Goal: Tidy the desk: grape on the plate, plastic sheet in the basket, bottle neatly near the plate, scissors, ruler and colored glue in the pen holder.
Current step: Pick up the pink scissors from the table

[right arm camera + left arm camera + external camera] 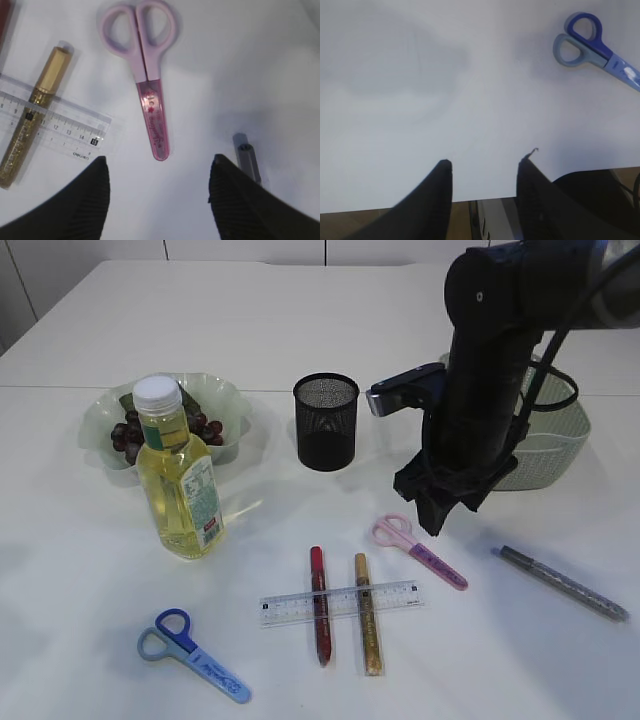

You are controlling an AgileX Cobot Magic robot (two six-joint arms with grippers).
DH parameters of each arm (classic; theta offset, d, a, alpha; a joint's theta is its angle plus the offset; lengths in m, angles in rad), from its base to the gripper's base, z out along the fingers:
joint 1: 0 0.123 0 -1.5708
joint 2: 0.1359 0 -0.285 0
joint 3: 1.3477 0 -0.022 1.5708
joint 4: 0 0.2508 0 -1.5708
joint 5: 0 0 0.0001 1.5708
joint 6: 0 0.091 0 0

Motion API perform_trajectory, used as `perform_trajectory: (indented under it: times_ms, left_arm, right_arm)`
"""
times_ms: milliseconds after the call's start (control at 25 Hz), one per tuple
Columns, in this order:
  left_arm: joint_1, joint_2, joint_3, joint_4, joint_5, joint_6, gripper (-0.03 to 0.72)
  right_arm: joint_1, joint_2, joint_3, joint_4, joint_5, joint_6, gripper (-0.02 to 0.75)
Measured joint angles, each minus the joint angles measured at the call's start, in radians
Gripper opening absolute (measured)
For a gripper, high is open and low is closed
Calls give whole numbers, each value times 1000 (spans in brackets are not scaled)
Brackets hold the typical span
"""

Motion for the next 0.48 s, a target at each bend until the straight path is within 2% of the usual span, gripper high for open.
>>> perform_trajectory:
  times_ms: [480]
  left_arm:
    - [0,0,0,-6,5,1,309]
  right_arm:
    - [0,101,-4,27,-95,-30,480]
